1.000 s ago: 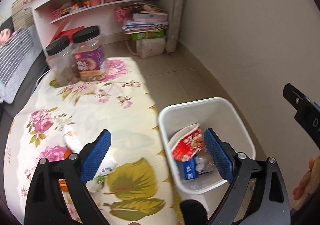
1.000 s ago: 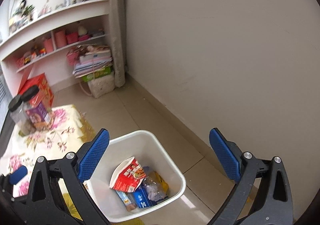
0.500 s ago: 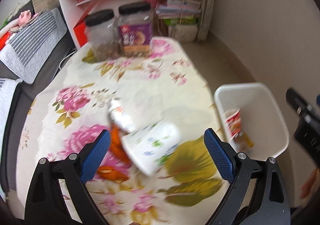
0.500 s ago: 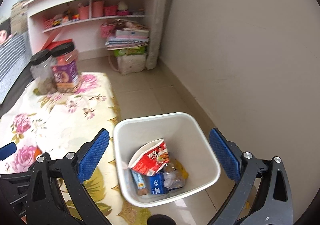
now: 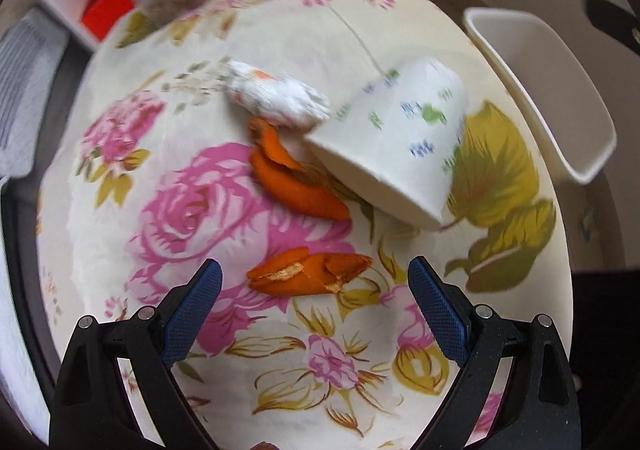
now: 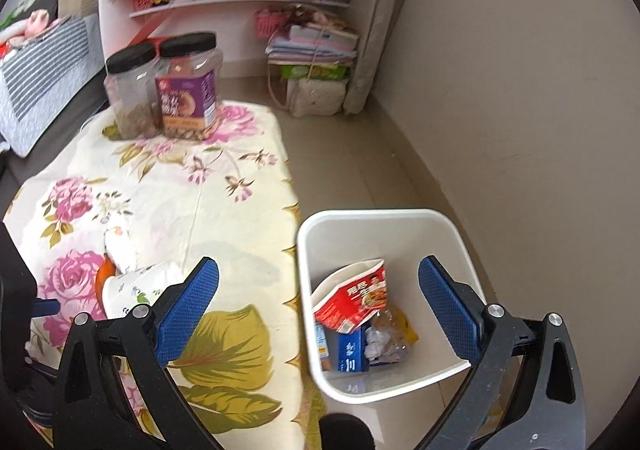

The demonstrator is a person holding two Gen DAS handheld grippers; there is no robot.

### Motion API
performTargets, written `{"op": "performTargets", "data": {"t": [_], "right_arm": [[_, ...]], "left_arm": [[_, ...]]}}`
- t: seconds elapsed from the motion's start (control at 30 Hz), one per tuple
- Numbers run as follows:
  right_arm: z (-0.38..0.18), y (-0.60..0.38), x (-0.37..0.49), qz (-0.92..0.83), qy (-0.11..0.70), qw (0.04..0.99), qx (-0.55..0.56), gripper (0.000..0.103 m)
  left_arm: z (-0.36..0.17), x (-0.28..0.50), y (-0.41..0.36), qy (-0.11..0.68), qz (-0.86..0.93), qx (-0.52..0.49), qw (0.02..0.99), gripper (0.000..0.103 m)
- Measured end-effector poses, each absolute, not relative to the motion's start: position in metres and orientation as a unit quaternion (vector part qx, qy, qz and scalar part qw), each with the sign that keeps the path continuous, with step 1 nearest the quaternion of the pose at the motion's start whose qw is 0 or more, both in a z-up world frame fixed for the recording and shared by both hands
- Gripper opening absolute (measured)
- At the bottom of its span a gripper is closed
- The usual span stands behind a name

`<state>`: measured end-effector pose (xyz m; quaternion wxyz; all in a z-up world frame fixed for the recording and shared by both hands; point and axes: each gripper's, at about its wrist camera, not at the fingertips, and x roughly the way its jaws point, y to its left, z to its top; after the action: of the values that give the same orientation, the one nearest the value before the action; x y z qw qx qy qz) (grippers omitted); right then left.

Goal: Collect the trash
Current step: 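Grasp the orange peel with left tool while right tool grasps the white paper cup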

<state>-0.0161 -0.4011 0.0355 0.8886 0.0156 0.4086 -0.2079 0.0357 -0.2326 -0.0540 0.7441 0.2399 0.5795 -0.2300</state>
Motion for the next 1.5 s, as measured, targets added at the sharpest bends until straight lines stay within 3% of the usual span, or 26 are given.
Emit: {"op": "performTargets", "data": {"t": [0.1, 0.17, 0.3, 0.5, 0.97, 1.1, 1.2, 1.5], "right_arm": [[0.028, -0.394, -0.009, -0.201, 0.422, 0.884, 0.010, 0.096], [0.022, -0.390, -0.005, -0.192, 0.436, 0.879, 0.017, 0.096], [0.009, -0.387, 0.006, -0.163, 0.472, 0.864, 0.067, 0.096], [-0.012, -0.375, 0.022, -0.136, 0.509, 0.838, 0.145, 0.096], [-0.061, -0.352, 0.055, -0.118, 0.549, 0.772, 0.300, 0.095], [-0.076, -0.346, 0.063, -0.099, 0.556, 0.756, 0.330, 0.069], [-0.062, -0.341, 0.068, -0.093, 0.533, 0.784, 0.306, 0.058], [0.008, -0.310, 0.077, -0.048, 0.426, 0.882, 0.193, 0.056]], "left_arm": [[-0.062, 0.030, -0.234, 0.571, -0.258, 0.272, 0.731, 0.089], [-0.068, 0.026, -0.232, 0.563, -0.274, 0.289, 0.725, 0.074], [-0.070, 0.025, -0.220, 0.550, -0.288, 0.287, 0.729, 0.056], [-0.059, 0.029, -0.202, 0.544, -0.304, 0.241, 0.744, 0.045], [-0.035, 0.055, -0.149, 0.534, -0.245, 0.169, 0.791, 0.043], [-0.033, 0.069, -0.134, 0.533, -0.225, 0.150, 0.802, 0.043], [-0.029, 0.079, -0.125, 0.527, -0.208, 0.126, 0.815, 0.043], [0.000, 0.108, -0.107, 0.477, -0.139, 0.065, 0.865, 0.043]]}}
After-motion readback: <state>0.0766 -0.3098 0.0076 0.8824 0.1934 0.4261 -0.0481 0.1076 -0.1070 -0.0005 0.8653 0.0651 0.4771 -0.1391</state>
